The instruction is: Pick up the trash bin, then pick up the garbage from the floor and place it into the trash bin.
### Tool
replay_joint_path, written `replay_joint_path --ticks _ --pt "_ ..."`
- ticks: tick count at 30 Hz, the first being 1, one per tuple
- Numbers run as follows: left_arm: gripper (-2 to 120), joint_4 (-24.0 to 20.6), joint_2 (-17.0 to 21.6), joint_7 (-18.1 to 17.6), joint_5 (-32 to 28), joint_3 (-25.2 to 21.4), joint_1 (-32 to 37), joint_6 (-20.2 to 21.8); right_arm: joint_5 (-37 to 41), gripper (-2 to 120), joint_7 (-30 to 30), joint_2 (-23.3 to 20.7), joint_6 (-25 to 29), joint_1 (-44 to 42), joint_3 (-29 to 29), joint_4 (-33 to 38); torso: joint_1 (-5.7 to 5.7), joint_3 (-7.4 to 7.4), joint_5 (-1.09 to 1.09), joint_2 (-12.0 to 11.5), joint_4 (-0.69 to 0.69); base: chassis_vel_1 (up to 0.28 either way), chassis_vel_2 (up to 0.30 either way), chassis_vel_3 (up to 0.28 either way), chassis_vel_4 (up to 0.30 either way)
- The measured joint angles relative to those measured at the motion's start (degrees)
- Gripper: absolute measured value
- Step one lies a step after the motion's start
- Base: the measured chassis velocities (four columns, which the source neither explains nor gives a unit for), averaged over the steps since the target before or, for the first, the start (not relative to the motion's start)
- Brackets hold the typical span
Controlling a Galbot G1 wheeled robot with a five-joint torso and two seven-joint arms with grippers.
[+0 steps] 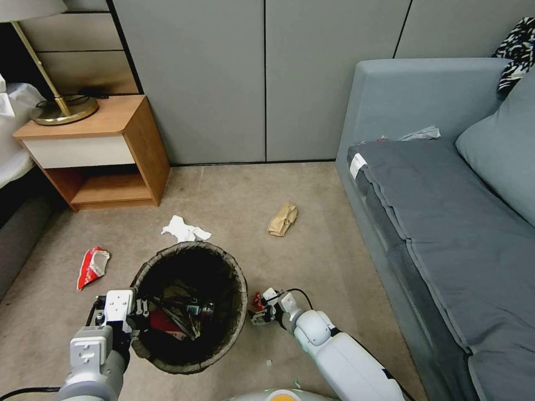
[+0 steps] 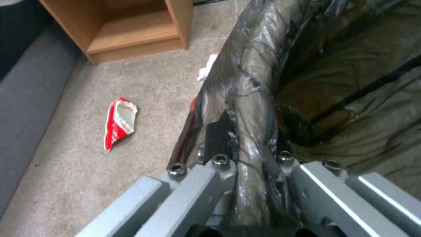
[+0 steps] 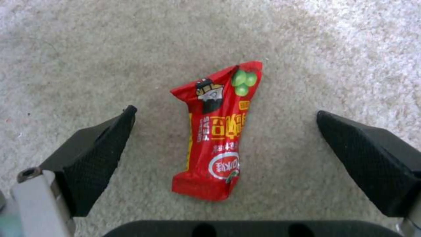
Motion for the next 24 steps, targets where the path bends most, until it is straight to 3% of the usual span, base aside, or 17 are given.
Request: replay_joint_path --ticks 5,13,24 --pt "0 0.0 -0.1 0.1 0.17 0.19 0.0 -0.07 -0.65 99 0.1 0.36 0.04 0.02 0.16 -0.62 0.0 0.0 0.0 0.0 0.0 0.0 0.0 0.0 0.0" --pt "0 0.0 -0.04 0.25 0.31 0.32 0.02 -0.15 -1.56 77 0.35 0.79 0.8 -0.38 0.44 -1.26 -0.01 -0.01 -0.05 0.01 -0.06 0.0 0.0 0.0 0.0" --pt "0 0.0 0.03 0.31 0.44 0.43 -0.06 -0.26 -2.02 47 0.62 0.73 0.73 -0.98 0.41 -0.57 0.0 -0.01 0.02 0.01 0.01 0.0 0.0 0.0 0.0"
